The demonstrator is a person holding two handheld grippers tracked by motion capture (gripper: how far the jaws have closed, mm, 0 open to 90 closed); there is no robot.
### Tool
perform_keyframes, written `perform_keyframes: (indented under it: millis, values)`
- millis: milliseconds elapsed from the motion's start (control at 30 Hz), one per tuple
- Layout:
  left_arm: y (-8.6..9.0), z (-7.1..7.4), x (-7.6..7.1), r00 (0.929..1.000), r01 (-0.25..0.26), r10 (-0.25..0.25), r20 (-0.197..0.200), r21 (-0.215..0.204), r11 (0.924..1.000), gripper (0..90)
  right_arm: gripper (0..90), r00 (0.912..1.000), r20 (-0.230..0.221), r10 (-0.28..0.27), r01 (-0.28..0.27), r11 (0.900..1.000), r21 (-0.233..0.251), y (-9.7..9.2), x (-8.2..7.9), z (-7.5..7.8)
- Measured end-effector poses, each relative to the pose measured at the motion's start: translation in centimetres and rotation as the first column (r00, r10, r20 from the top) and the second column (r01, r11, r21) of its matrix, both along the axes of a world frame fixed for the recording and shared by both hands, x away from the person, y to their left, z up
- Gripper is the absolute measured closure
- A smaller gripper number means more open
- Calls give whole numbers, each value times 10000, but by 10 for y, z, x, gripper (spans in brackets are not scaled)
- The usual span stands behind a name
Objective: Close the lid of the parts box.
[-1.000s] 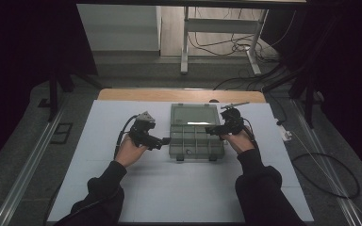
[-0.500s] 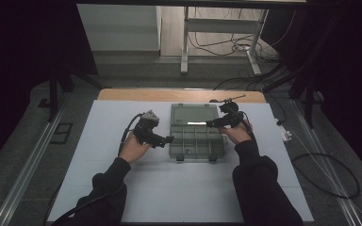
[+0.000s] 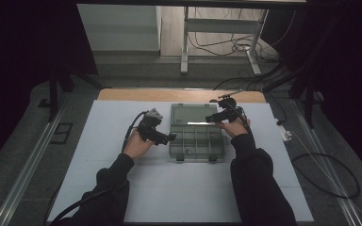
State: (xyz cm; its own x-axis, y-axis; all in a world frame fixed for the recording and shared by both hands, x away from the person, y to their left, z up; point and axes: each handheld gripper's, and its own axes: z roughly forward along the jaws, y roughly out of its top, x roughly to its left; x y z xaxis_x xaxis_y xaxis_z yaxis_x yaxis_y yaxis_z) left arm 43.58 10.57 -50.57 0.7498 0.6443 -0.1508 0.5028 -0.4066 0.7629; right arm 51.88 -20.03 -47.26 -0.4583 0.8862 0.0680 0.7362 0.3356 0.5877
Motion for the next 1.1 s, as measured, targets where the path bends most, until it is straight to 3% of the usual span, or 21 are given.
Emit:
perform_keyframes:
  millis: [400, 833, 1100]
  values:
    - [-10, -7, 11, 9997, 220, -221, 54, 210, 9995, 0, 21, 9994, -269, -202, 192, 9990, -396, 1, 15, -10]
    - [-7, -4, 10, 9996, 227, -231, 181, 230, 9995, 0, 540, 9995, -284, -111, 83, 9954, -959, -1, 22, -12]
    - [-5, -5, 10, 9997, 100, -106, 225, 293, 9995, 0, 725, 9980, -407, -485, 441, 9936, -1037, -2, 26, -15]
